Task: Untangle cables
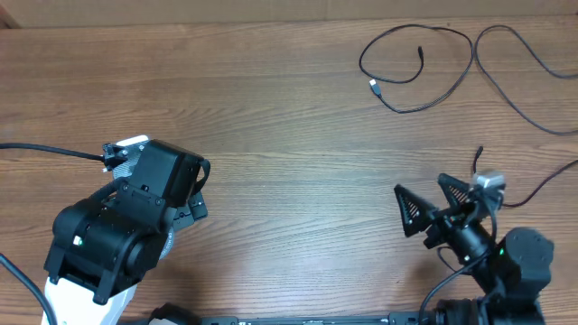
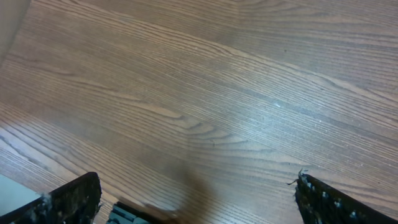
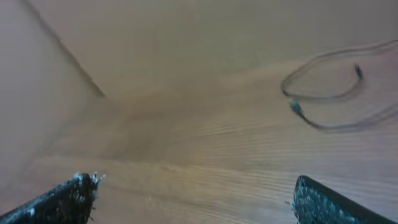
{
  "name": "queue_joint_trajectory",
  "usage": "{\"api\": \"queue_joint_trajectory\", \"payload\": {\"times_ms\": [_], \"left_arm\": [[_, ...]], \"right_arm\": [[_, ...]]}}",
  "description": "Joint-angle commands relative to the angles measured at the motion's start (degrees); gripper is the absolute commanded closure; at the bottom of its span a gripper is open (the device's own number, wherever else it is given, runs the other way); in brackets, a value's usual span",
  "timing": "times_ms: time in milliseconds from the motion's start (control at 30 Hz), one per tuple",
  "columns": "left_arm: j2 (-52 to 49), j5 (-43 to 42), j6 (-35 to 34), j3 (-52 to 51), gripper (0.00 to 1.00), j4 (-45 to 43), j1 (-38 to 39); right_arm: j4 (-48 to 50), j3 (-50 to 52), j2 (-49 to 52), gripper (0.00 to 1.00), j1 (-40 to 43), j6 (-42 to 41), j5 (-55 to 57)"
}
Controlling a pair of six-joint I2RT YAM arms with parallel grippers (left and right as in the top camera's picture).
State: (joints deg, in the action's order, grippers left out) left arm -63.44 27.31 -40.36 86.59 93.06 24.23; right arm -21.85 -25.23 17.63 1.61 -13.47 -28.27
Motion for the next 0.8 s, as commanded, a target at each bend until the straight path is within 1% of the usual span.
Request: {"api": "queue_joint_trajectory", "payload": {"times_ms": [0, 67, 133, 367, 433, 533, 767], "left_arm": [[0.04, 1.18, -0.81, 0.11, 0.00, -0.09, -0.22], [0.07, 1.18, -0.81, 0.11, 0.00, -0.09, -0.22], [0.07, 1.18, -0.79, 0.11, 0.01, -0.09, -0.22], [0.04, 1.18, -0.79, 0.11, 0.00, -0.09, -0.22], [0.04, 1.18, -0.79, 0.11, 0.00, -0.09, -0.22], [0.07, 1.18, -0.79, 0.11, 0.00, -0.09, -0.22], [0.07, 1.18, -0.81, 0.11, 0.00, -0.09, -0.22]], "right_arm": [[6.25, 5.16, -3.43, 0.00, -1.97, 0.00, -0.13], [10.12, 8.31, -5.84, 0.00, -1.97, 0.00, -0.11], [11.91, 10.38, -8.15, 0.00, -1.97, 0.02, 0.22], [12.92, 13.81, -15.10, 0.00, -1.92, -0.02, 6.80], [14.99, 15.61, -17.18, 0.00, -1.90, 0.02, 9.46], [17.99, 17.68, -17.49, 0.00, -1.86, 0.02, 9.84], [20.59, 22.01, -17.49, 0.00, -0.81, 0.02, 10.27]]}}
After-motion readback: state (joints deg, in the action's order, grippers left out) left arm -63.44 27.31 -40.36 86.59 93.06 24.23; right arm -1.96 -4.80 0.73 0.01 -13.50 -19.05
